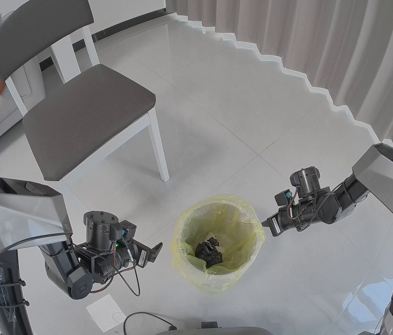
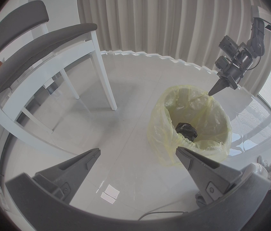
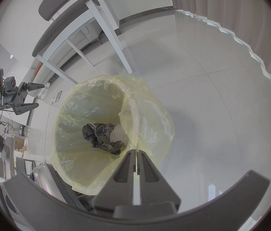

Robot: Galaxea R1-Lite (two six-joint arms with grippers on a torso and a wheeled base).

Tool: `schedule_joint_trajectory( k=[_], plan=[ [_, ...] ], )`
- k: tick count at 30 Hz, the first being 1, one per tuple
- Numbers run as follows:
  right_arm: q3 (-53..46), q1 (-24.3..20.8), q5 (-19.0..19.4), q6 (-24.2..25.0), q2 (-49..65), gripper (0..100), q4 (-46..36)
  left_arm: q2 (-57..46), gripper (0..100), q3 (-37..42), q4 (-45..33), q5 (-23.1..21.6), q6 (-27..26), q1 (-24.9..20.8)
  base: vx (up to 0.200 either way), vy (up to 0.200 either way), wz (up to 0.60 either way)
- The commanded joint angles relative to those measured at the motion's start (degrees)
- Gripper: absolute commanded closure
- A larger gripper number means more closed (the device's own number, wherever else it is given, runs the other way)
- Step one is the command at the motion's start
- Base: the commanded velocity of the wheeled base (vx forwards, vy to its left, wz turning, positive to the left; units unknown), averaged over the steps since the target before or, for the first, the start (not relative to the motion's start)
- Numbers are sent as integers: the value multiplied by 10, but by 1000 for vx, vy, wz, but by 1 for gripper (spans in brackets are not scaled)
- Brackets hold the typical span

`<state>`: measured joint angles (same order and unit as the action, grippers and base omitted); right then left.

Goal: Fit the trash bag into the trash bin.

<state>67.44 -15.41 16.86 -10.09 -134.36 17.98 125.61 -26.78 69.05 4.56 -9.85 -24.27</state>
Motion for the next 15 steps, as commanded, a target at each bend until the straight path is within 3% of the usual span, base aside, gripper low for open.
schedule_joint_trajectory(
  k=[1, 15],
  plan=[
    [-2, 4, 1, -1, 24, 100, -1, 2, 0, -4, 0, 1, 0, -1, 0, 0, 0],
    [52, -3, 3, 2, -4, 100, 2, -8, 0, -1, -1, 6, -1, -3, 0, 0, 0]
  ],
)
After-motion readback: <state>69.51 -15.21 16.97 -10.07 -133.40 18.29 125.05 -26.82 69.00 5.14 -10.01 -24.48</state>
